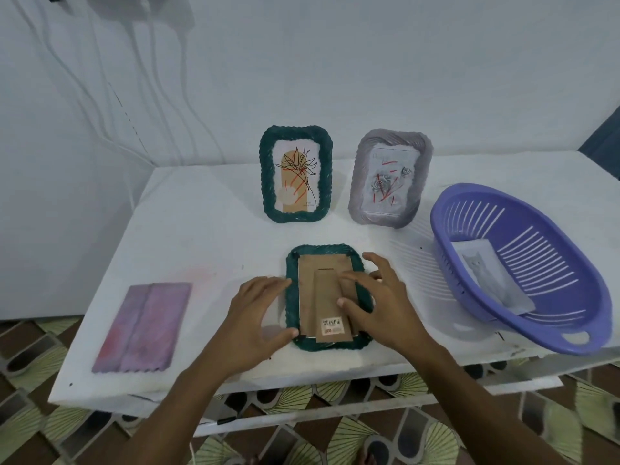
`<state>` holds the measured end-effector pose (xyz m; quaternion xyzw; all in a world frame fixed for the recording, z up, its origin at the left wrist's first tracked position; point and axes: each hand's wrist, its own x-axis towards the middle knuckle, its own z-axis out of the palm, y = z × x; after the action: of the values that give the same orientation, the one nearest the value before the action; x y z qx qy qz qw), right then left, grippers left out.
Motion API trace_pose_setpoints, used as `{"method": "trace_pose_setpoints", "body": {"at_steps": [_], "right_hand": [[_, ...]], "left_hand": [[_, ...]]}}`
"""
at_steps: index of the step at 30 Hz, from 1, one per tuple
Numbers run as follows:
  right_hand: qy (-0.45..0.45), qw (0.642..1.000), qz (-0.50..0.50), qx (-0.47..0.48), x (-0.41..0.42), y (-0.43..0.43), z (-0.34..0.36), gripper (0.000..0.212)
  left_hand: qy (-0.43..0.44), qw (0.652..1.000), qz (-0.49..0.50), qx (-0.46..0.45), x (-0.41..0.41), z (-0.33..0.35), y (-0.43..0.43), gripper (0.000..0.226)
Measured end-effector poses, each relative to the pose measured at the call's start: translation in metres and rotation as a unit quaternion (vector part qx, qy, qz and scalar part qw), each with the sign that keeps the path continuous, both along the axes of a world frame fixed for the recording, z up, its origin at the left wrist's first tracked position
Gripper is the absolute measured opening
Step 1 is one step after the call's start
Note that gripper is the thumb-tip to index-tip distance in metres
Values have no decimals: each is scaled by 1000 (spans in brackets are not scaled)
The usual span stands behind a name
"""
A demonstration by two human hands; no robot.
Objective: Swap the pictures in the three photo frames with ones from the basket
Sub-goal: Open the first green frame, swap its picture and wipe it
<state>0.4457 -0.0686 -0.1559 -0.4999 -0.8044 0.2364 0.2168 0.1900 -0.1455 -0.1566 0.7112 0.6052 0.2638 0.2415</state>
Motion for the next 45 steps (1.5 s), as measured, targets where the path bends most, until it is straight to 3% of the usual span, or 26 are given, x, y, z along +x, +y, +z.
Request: {"method": "trace_pose_setpoints", "body": {"at_steps": [6, 13, 26, 45], "right_hand": [[97, 995, -25, -23, -4, 49, 11, 24], [126, 990, -32, -50, -16, 82, 10, 29], [145, 988, -11, -58, -7, 87, 4, 34], [189, 977, -77, -58, -24, 88, 3, 28]], "left_hand": [[-93, 991, 93, -25, 3, 12, 58, 54], [-104, 988, 116, 11, 10, 10, 100, 43], [-90, 983, 154, 48, 12, -4, 114, 40], [-91, 983, 156, 46, 13, -4, 115, 39]]}}
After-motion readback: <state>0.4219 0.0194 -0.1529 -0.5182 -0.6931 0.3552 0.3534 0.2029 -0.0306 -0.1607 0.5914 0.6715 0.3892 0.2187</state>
